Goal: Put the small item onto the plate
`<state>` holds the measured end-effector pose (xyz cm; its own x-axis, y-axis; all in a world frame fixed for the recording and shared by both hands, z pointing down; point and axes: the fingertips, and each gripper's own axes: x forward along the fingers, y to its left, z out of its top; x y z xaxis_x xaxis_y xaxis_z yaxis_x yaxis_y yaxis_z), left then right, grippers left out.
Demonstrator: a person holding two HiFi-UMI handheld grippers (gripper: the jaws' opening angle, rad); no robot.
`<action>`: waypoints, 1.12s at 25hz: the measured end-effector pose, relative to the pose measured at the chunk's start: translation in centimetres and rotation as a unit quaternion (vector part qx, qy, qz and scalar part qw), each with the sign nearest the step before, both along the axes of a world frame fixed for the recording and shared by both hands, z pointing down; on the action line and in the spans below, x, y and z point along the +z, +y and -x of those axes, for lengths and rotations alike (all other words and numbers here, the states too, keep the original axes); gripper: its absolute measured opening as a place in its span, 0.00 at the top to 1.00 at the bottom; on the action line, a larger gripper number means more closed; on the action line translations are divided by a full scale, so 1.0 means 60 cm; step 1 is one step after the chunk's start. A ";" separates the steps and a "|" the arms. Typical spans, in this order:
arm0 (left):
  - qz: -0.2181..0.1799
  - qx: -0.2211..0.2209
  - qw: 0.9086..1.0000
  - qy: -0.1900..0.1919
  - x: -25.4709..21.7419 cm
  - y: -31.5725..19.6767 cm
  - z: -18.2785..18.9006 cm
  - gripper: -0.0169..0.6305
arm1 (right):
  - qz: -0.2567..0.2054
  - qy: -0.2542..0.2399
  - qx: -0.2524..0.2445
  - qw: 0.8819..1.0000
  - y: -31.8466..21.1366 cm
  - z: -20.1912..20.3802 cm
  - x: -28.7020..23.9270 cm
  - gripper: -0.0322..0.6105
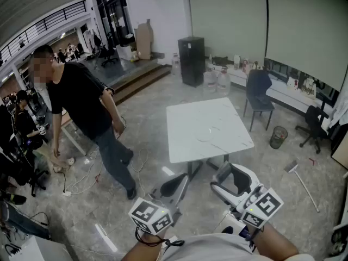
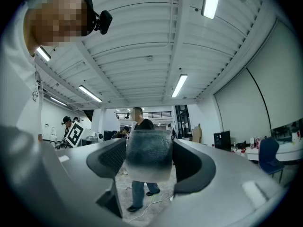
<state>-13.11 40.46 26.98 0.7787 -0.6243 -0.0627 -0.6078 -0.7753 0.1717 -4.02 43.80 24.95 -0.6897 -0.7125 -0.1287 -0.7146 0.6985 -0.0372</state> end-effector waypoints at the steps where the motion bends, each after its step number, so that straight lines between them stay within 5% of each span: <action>1: 0.000 0.000 1.000 0.001 0.000 -0.001 0.000 0.97 | 0.000 0.001 0.000 1.000 -0.001 0.000 -0.001 0.48; 28: 0.013 -0.007 1.000 0.008 0.027 -0.058 -0.002 0.97 | 0.010 0.015 0.005 1.000 -0.066 -0.013 0.019 0.48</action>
